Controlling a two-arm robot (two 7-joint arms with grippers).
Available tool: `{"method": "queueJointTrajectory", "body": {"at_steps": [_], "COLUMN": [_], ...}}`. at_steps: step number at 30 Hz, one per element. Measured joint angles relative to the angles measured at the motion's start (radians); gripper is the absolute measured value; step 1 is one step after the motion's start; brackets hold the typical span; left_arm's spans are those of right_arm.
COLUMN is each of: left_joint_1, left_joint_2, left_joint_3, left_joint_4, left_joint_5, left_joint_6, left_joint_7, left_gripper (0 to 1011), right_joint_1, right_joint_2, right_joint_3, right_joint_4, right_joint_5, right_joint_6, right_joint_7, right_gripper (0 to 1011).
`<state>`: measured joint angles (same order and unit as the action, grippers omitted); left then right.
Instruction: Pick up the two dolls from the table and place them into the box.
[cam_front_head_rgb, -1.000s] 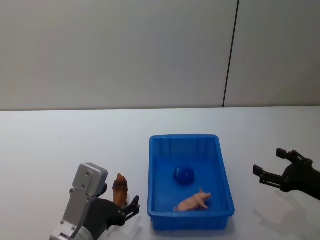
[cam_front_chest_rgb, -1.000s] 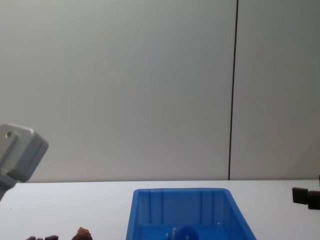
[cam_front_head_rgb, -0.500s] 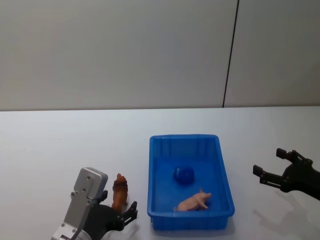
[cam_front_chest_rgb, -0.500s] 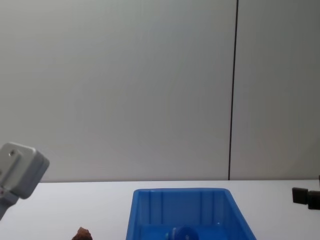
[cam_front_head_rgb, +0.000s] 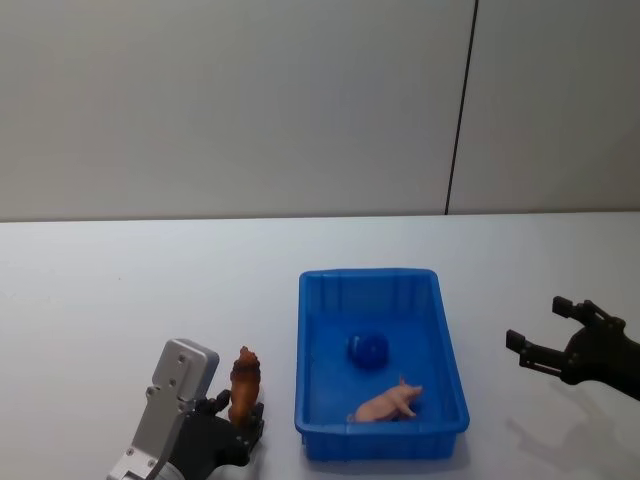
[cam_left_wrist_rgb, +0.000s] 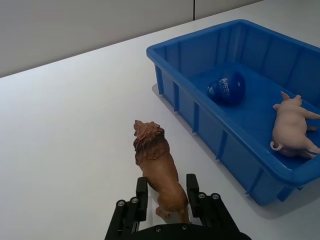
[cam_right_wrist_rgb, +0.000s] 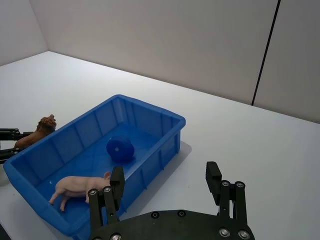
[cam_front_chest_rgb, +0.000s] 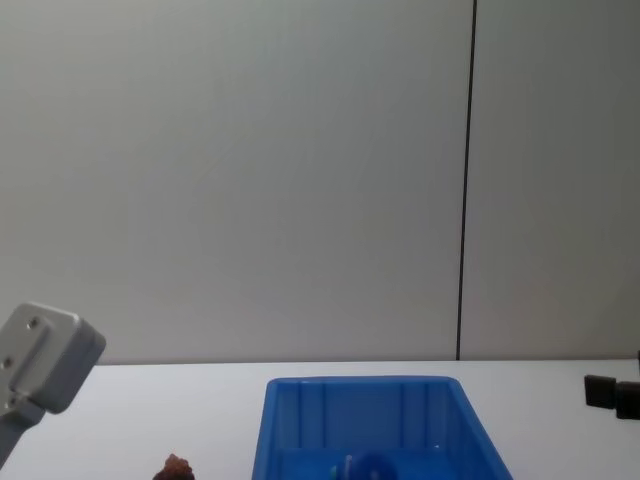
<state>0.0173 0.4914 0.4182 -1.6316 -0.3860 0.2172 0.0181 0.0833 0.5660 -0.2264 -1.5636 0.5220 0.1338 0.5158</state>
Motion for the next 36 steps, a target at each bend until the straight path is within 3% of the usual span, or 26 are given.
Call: {"method": "queueJointTrajectory", "body": {"at_steps": [8, 28, 36], "left_joint_1": [-0.004, -0.056, -0.119], "left_joint_2": [-0.002, -0.004, -0.053], "left_joint_3": [-0.005, -0.046, -0.046], "left_joint_4": [-0.001, -0.062, -0.048], "left_joint_5": [0.016, 0.090, 0.131], "left_joint_6": [-0.011, -0.080, -0.118], "left_joint_7": [-0.009, -0.013, -0.058], "left_gripper": [305, 305, 305], "right_joint_1": [0.000, 0.000, 0.000], "right_joint_2": [0.000, 0.000, 0.000], "right_joint_3": [0.000, 0.000, 0.000], "right_joint_4": [0.000, 0.000, 0.000], "right_joint_5": [0.000, 0.000, 0.000], "right_joint_6": [0.000, 0.000, 0.000], "right_joint_7": [0.000, 0.000, 0.000], "right_gripper": [1001, 1001, 1001]}}
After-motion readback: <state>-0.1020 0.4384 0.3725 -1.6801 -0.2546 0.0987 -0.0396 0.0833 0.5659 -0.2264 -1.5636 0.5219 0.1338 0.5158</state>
